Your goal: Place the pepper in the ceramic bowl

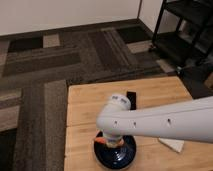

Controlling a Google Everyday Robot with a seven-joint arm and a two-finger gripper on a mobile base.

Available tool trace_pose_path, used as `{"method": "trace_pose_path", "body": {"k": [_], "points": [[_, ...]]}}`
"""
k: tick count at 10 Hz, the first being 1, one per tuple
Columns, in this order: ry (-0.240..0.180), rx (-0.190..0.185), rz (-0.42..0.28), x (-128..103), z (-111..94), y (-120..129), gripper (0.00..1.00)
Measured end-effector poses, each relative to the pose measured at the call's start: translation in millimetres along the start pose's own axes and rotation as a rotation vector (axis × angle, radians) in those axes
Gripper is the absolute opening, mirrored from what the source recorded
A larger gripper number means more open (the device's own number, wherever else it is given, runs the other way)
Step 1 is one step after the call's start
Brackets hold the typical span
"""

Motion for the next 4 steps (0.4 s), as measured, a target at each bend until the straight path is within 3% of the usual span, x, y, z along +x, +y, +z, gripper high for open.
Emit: {"method": "trace_pose_path", "body": {"k": [2,4], "points": [[0.0,0.0,0.0,0.1,0.0,0.0,0.8],[0.0,0.0,0.0,0.1,0.0,0.0,0.8]]}}
